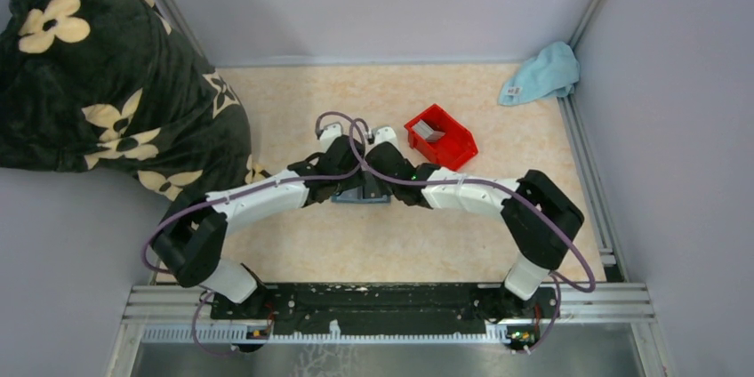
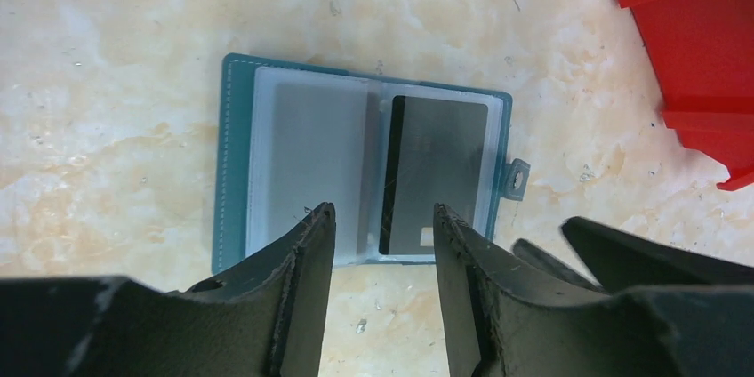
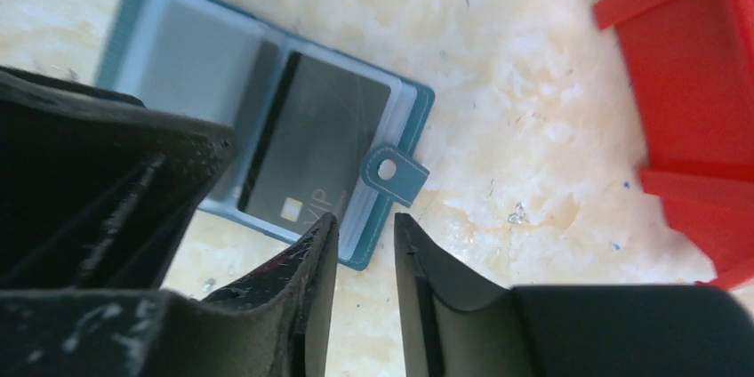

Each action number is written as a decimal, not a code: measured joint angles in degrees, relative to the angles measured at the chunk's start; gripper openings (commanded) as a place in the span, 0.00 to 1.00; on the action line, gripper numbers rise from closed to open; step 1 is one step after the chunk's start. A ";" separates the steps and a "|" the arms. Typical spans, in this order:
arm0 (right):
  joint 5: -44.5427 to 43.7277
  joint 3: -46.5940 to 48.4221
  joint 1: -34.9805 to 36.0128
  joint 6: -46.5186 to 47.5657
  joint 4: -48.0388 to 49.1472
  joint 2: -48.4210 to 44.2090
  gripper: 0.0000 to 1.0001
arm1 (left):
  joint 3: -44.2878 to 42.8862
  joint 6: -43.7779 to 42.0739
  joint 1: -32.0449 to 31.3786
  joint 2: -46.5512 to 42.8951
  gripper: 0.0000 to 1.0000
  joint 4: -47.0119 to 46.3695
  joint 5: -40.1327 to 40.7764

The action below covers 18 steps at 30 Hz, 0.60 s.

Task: Put the credit cards into the card holder
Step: Insert the credit card into the card holder, then pick up the credit card from the storage box.

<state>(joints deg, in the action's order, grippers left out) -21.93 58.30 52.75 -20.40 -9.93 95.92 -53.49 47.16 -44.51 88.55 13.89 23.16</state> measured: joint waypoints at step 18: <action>6.73 13.14 -18.21 8.72 -6.05 -7.85 0.59 | 8.98 3.21 1.18 -8.50 0.59 -1.66 1.66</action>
<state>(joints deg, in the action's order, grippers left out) -15.20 71.44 34.54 -11.68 -15.99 88.07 -44.51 50.37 -43.33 80.05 12.23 24.82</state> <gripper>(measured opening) 0.588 0.570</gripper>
